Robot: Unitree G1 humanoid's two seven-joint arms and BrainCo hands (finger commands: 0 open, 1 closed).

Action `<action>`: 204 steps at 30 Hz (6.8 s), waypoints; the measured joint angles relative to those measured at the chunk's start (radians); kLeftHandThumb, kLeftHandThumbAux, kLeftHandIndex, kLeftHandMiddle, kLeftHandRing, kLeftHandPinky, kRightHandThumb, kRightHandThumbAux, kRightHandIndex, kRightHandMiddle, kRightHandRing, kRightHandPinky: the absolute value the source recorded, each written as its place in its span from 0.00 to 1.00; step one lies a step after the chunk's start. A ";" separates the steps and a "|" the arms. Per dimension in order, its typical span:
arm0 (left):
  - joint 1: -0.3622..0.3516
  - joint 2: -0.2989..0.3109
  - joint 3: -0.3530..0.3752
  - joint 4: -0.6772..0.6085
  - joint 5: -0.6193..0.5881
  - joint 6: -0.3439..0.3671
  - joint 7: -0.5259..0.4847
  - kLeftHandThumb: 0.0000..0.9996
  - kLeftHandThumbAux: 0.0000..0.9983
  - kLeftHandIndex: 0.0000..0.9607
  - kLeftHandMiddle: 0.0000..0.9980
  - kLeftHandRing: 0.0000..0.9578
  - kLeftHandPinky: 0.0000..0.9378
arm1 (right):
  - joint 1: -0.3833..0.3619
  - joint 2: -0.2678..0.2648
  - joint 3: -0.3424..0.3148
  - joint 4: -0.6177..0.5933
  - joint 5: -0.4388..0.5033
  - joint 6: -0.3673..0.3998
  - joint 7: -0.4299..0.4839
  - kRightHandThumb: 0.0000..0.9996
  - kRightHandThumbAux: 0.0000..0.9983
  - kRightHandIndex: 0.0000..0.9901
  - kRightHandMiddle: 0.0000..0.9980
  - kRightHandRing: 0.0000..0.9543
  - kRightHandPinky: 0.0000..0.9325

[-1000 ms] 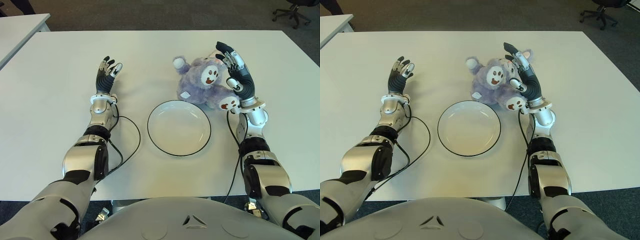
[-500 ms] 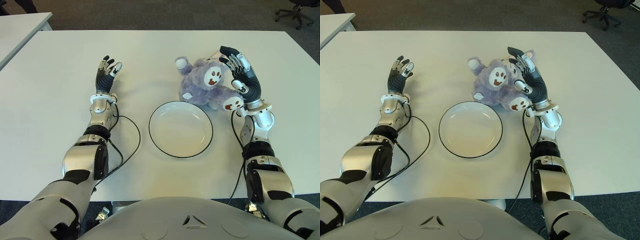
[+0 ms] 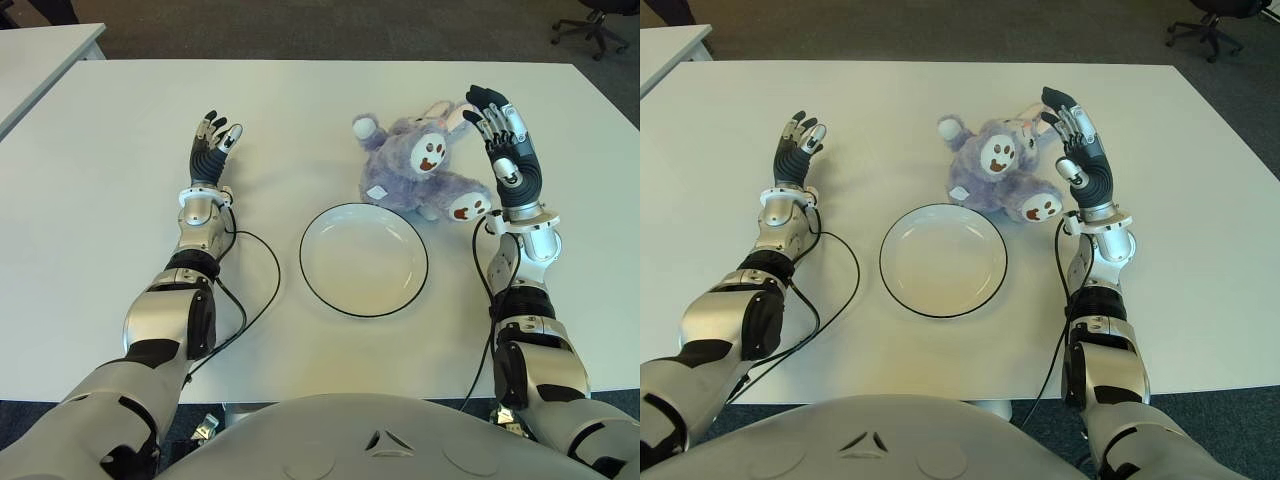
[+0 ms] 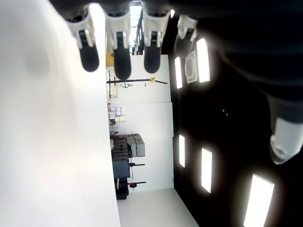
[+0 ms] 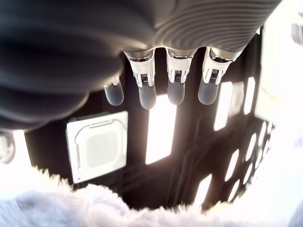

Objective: Put the doll into the plate.

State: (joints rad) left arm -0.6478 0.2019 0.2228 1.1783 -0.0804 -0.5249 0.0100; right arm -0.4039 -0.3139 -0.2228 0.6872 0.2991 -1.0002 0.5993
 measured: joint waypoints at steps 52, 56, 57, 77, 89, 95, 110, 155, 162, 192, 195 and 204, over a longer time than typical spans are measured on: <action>0.000 0.024 0.004 0.004 -0.001 0.016 -0.027 0.00 0.47 0.00 0.12 0.15 0.14 | -0.039 0.026 0.066 0.037 -0.571 -0.236 -0.767 0.17 0.26 0.00 0.03 0.00 0.00; 0.000 0.024 0.004 0.004 -0.001 0.016 -0.027 0.00 0.47 0.00 0.12 0.15 0.12 | -0.050 0.018 0.107 0.057 -0.649 -0.234 -0.874 0.18 0.26 0.00 0.04 0.01 0.00; 0.000 0.024 0.004 0.004 -0.001 0.016 -0.027 0.00 0.47 0.00 0.12 0.14 0.12 | -0.052 0.017 0.116 0.062 -0.666 -0.234 -0.897 0.18 0.27 0.00 0.04 0.01 0.00; 0.001 0.024 0.004 0.005 -0.001 0.016 -0.027 0.00 0.47 0.00 0.12 0.14 0.11 | -0.093 -0.012 0.311 0.130 -0.897 -0.189 -1.154 0.23 0.34 0.01 0.05 0.01 0.00; 0.002 0.024 0.004 0.005 -0.002 0.016 -0.027 0.00 0.47 0.00 0.12 0.14 0.09 | -0.106 -0.020 0.371 0.147 -0.926 -0.141 -1.182 0.18 0.32 0.00 0.05 0.02 0.00; 0.002 0.024 0.004 0.005 -0.004 0.016 -0.027 0.00 0.47 0.00 0.12 0.13 0.11 | -0.109 -0.022 0.385 0.151 -0.937 -0.133 -1.206 0.17 0.34 0.00 0.05 0.02 0.00; 0.002 0.024 0.004 0.005 -0.009 0.016 -0.027 0.00 0.46 0.00 0.11 0.13 0.11 | -0.110 -0.024 0.409 0.152 -0.981 -0.130 -1.348 0.11 0.32 0.00 0.04 0.01 0.00; 0.003 0.024 0.004 0.005 -0.010 0.016 -0.027 0.00 0.47 0.00 0.11 0.14 0.11 | -0.114 -0.020 0.433 0.143 -0.999 -0.197 -1.487 0.23 0.42 0.07 0.11 0.09 0.08; 0.003 0.024 0.004 0.005 -0.010 0.016 -0.027 0.00 0.47 0.00 0.12 0.14 0.13 | -0.114 -0.020 0.435 0.143 -1.002 -0.202 -1.490 0.23 0.42 0.09 0.10 0.08 0.08; 0.003 0.023 0.004 0.005 -0.019 0.015 -0.046 0.00 0.48 0.00 0.12 0.15 0.17 | -0.107 -0.041 0.434 0.129 -0.925 -0.222 -1.364 0.25 0.42 0.07 0.08 0.05 0.05; 0.003 0.024 0.004 0.004 -0.020 0.015 -0.048 0.00 0.47 0.00 0.13 0.15 0.16 | -0.106 -0.046 0.430 0.127 -0.881 -0.228 -1.324 0.25 0.43 0.06 0.08 0.05 0.05; 0.003 0.024 0.004 0.004 -0.020 0.015 -0.048 0.00 0.47 0.00 0.12 0.15 0.13 | -0.100 -0.056 0.403 0.125 -0.723 -0.234 -1.198 0.22 0.43 0.06 0.10 0.08 0.09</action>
State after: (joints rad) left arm -0.6443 0.2257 0.2271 1.1819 -0.1007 -0.5095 -0.0378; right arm -0.5044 -0.3701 0.1803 0.8119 -0.4241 -1.2345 -0.5990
